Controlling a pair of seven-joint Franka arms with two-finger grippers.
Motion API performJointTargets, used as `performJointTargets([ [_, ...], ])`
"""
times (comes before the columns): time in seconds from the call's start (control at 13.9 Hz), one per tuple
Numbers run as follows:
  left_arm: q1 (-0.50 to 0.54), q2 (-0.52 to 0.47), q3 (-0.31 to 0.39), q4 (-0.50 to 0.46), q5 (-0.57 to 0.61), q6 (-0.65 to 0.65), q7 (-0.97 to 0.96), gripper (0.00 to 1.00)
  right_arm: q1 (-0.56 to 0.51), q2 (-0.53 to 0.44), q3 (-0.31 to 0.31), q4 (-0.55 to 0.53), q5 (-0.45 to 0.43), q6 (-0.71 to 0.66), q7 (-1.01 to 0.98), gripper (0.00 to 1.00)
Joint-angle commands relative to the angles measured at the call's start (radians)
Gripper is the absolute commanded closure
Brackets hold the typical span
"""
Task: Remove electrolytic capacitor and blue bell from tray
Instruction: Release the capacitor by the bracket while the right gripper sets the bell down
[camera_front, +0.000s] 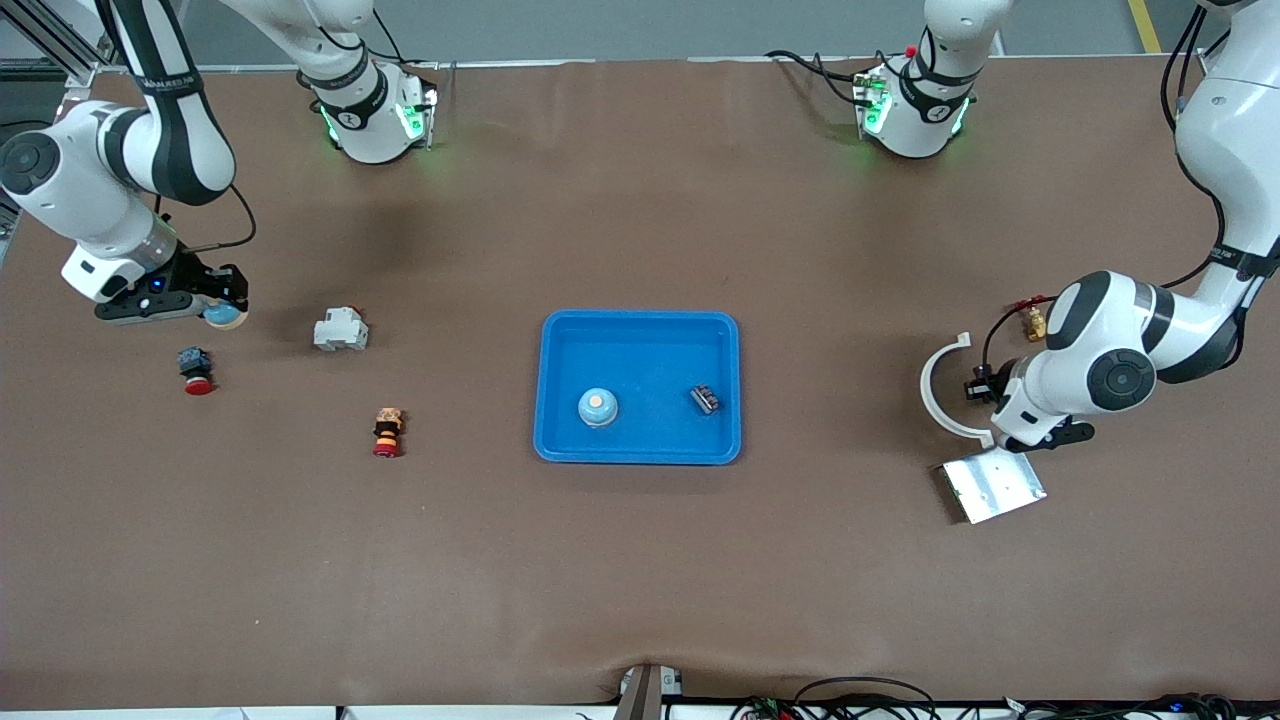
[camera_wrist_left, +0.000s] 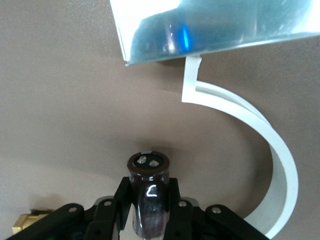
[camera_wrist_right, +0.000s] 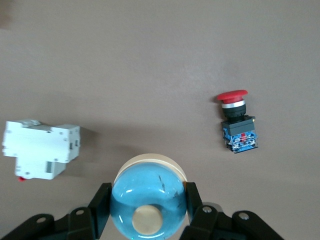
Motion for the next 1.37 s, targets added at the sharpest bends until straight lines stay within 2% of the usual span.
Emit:
performJointTargets([
  [0.0,-0.003,0.011,0.001,0.010,0.023,0.008,-0.009,0.59,-0.062,0.069,0.016,-0.012,-0.010,0.063,-0.044,1.00],
  [0.07,-0.001,0.011,0.003,0.010,0.023,0.008,-0.011,0.52,-0.064,0.087,0.016,-0.012,-0.010,0.083,-0.044,1.00],
  [0.14,-0.001,0.011,0.003,0.010,0.023,0.008,-0.011,0.36,-0.069,0.110,0.016,-0.012,-0.010,0.105,-0.046,1.00],
  [0.36,-0.001,0.009,0.001,0.010,0.022,0.008,-0.012,0.22,-0.079,0.158,0.016,-0.012,-0.010,0.160,-0.046,1.00],
  [0.5,-0.001,0.005,0.001,0.010,0.017,0.004,-0.012,0.00,-0.079,0.175,0.016,-0.011,-0.010,0.175,-0.043,1.00],
  [0.86,0.000,-0.044,-0.022,0.013,-0.032,-0.029,-0.012,0.00,-0.076,0.229,0.015,-0.009,-0.010,0.232,-0.041,1.00],
  [1.01,0.000,-0.055,-0.052,0.049,-0.076,-0.090,-0.014,0.00,-0.075,0.233,0.014,-0.009,-0.010,0.237,-0.041,1.00],
  [1.3,0.000,-0.055,-0.153,0.187,-0.174,-0.255,-0.069,0.00,-0.070,0.253,0.014,-0.006,-0.012,0.252,-0.038,1.00],
])
